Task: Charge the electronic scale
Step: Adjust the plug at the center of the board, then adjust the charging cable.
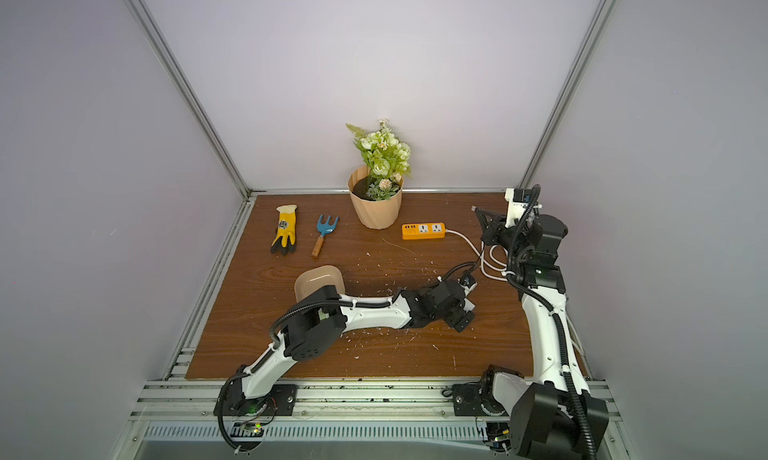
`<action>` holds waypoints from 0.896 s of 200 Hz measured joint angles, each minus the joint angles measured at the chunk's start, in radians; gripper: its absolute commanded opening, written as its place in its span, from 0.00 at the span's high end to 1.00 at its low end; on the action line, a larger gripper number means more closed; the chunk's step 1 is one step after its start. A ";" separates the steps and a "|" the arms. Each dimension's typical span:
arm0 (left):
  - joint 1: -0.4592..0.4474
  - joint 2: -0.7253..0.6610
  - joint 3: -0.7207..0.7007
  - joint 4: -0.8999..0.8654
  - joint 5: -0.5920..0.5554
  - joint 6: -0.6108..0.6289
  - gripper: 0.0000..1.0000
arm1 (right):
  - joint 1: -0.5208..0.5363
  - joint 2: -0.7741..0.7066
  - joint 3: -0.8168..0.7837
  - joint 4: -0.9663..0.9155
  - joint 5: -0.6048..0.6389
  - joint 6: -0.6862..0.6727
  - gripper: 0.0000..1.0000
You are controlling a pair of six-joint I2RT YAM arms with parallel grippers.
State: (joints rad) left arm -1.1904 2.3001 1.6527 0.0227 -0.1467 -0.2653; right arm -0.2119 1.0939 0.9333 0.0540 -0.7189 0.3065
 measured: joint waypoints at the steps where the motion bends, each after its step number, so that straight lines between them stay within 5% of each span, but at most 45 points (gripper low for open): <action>1: 0.001 0.000 -0.002 0.000 -0.001 -0.001 0.00 | 0.000 0.000 0.000 0.000 0.000 0.000 1.00; 39: 0.042 -0.099 -0.142 0.003 -0.033 -0.016 0.01 | 0.000 0.001 0.000 -0.001 0.000 0.000 1.00; 104: 0.237 -0.259 -0.348 0.031 -0.020 -0.007 0.02 | 0.000 0.027 0.000 -0.022 0.009 -0.005 1.00; 142: 0.237 -0.302 -0.383 0.102 0.053 0.039 0.07 | 0.007 0.057 0.000 -0.060 -0.001 -0.004 1.00; 179: 0.232 -0.530 -0.565 0.269 0.074 0.206 0.10 | 0.087 0.079 0.002 -0.064 -0.103 0.008 1.00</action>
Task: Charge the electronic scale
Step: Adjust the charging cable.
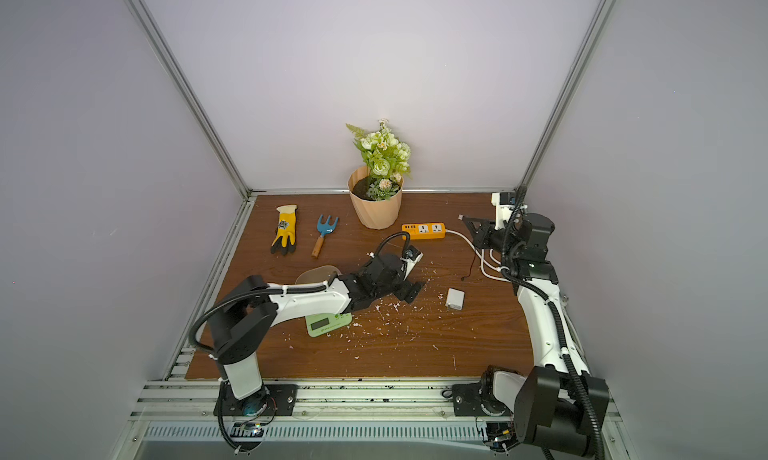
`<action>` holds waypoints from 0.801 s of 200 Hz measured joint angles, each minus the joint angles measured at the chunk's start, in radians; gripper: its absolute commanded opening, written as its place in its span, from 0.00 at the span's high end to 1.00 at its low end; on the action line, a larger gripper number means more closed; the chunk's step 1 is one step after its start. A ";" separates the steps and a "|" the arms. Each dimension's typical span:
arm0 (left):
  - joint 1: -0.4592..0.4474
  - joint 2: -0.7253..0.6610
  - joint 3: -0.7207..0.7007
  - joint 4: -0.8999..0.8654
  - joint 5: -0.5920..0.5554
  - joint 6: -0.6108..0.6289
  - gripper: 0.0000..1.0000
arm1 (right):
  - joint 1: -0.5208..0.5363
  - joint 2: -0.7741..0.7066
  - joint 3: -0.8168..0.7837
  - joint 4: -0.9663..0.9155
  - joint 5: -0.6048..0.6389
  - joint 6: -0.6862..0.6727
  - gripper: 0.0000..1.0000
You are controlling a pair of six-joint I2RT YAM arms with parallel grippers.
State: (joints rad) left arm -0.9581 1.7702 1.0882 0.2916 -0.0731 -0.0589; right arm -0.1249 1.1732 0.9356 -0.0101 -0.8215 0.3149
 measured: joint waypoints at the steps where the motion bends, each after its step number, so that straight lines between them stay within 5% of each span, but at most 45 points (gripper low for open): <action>1: 0.000 -0.005 -0.003 0.003 0.000 0.003 0.10 | 0.006 0.001 0.001 -0.002 -0.005 0.000 1.00; 27: 0.036 -0.146 -0.070 0.158 0.043 0.138 0.13 | 0.113 0.034 0.031 -0.010 -0.078 0.003 1.00; 66: 0.204 -0.262 -0.093 0.239 0.173 0.251 0.20 | 0.222 0.066 0.069 -0.003 -0.165 0.000 1.00; 88: 0.323 -0.272 -0.032 0.198 0.399 0.135 0.47 | 0.266 0.064 0.075 -0.009 -0.178 -0.076 1.00; 113: 0.396 -0.258 0.064 0.152 0.631 -0.015 0.41 | 0.312 0.051 0.070 -0.001 -0.180 -0.197 1.00; 160: 0.349 -0.258 0.075 0.051 0.882 -0.116 0.43 | 0.364 0.022 0.066 0.021 -0.215 -0.383 1.00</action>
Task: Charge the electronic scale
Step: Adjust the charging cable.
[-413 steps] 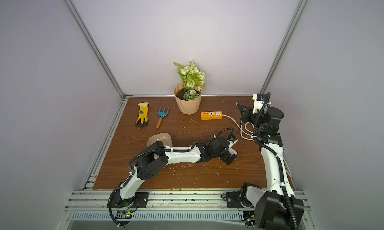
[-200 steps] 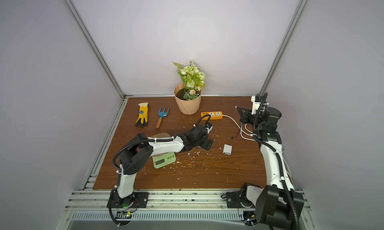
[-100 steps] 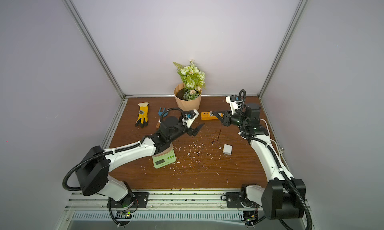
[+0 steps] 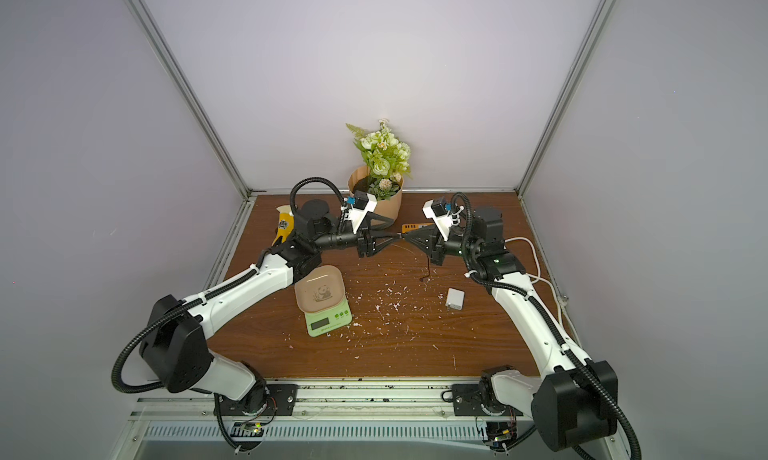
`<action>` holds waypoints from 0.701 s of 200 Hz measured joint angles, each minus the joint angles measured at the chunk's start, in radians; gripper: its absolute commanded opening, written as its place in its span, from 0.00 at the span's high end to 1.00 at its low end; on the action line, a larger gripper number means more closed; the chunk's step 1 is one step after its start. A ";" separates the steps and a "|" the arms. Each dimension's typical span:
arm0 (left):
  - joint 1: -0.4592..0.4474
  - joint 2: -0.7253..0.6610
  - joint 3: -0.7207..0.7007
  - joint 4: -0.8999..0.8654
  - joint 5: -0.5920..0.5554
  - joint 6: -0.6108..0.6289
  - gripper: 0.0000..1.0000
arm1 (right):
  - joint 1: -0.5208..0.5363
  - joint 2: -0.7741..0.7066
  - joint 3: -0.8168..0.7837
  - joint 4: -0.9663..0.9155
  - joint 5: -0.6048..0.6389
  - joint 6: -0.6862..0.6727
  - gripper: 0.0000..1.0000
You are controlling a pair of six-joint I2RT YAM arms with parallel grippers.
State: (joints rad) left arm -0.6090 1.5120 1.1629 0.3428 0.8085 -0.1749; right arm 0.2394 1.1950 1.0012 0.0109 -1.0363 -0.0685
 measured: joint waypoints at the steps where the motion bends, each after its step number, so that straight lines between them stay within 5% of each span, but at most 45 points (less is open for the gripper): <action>1: -0.001 0.000 0.000 -0.003 0.003 -0.001 0.43 | 0.000 0.000 0.000 0.000 0.000 -0.002 1.00; 91: -0.002 0.000 -0.016 -0.063 0.130 0.011 0.79 | 0.024 -0.008 0.000 -0.022 -0.063 -0.152 1.00; 140: -0.007 -0.012 -0.018 -0.069 0.142 0.033 0.85 | 0.028 -0.010 0.001 -0.031 -0.073 -0.165 0.99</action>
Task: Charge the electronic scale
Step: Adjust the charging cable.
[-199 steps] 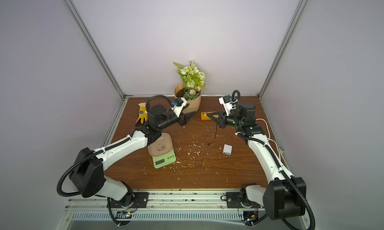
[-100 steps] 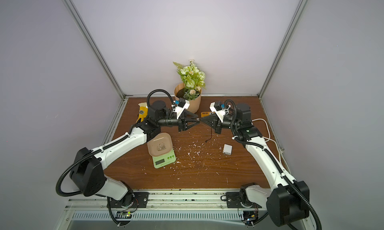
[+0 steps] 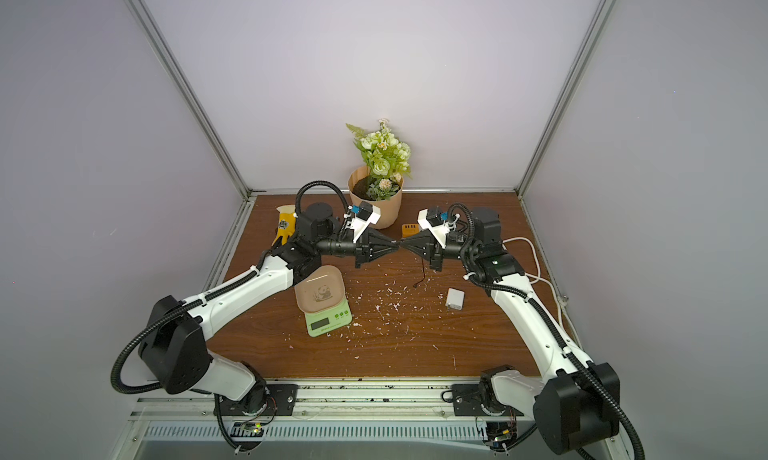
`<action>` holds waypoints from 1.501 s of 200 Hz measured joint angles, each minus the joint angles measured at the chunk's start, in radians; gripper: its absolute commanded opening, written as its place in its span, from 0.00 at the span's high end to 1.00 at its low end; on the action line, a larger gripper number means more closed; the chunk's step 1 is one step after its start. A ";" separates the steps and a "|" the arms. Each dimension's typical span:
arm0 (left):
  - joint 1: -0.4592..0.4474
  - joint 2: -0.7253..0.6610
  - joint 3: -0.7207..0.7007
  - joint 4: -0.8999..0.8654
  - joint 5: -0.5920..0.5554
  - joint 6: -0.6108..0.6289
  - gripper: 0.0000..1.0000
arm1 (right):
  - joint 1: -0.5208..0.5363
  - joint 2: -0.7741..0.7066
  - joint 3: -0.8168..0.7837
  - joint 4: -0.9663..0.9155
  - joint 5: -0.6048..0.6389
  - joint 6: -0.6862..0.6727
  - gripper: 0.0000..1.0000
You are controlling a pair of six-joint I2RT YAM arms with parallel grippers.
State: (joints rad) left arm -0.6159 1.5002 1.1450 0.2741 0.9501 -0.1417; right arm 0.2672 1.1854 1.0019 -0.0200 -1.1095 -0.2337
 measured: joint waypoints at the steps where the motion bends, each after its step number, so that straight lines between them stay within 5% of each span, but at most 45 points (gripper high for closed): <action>1: 0.000 -0.001 0.000 -0.001 0.000 0.000 0.85 | 0.000 0.000 0.000 0.000 0.000 0.000 0.99; 101: -0.003 -0.013 0.000 -0.039 0.008 0.076 0.93 | 0.001 0.000 0.011 -0.061 -0.019 -0.022 0.80; 135: -0.006 -0.013 0.000 -0.047 -0.013 0.119 0.93 | 0.001 0.000 0.015 -0.071 -0.011 0.000 0.62; 164: -0.009 -0.013 0.000 -0.080 -0.079 0.203 0.93 | 0.000 -0.004 0.024 -0.062 0.092 0.137 0.46; 197: -0.019 -0.024 -0.029 -0.092 -0.191 0.309 0.93 | -0.017 -0.039 0.051 -0.066 0.236 0.333 0.39; 251: -0.090 -0.117 -0.190 -0.003 -0.442 0.523 0.96 | -0.119 -0.020 0.082 -0.138 0.303 0.683 0.44; 300: -0.172 -0.194 -0.308 0.130 -0.642 0.754 0.94 | -0.119 0.024 0.083 -0.277 0.272 0.781 0.43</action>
State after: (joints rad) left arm -0.7883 1.3060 0.8371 0.4046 0.3077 0.6125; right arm 0.1486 1.2095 1.0847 -0.2974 -0.8371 0.5476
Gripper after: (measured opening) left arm 0.086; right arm 0.562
